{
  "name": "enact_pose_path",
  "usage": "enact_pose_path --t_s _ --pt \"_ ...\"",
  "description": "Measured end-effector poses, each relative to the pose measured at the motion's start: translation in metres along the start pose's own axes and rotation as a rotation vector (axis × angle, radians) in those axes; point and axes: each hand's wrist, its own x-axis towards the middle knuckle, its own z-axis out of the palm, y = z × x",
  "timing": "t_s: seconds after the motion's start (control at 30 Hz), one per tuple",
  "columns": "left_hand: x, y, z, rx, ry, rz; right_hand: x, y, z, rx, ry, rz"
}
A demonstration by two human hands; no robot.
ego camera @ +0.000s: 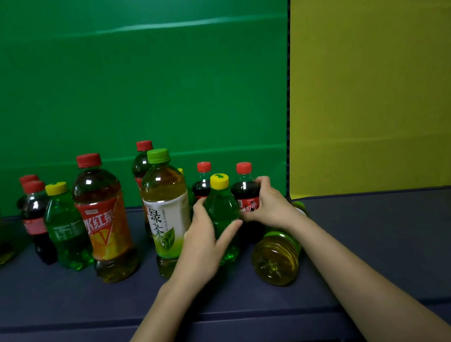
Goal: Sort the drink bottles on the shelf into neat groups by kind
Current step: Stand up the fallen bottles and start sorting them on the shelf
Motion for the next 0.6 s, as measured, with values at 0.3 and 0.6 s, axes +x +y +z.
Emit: enact_pose_path --t_s 0.3,0.6 --pt "-0.009 -0.002 0.003 0.004 0.057 0.028 -0.021 0.0 -0.024 -0.231 -0.018 0.085" --pt "-0.055 -0.018 -0.028 0.086 0.159 0.148 -0.057 0.022 -0.021 -0.017 -0.023 0.599"
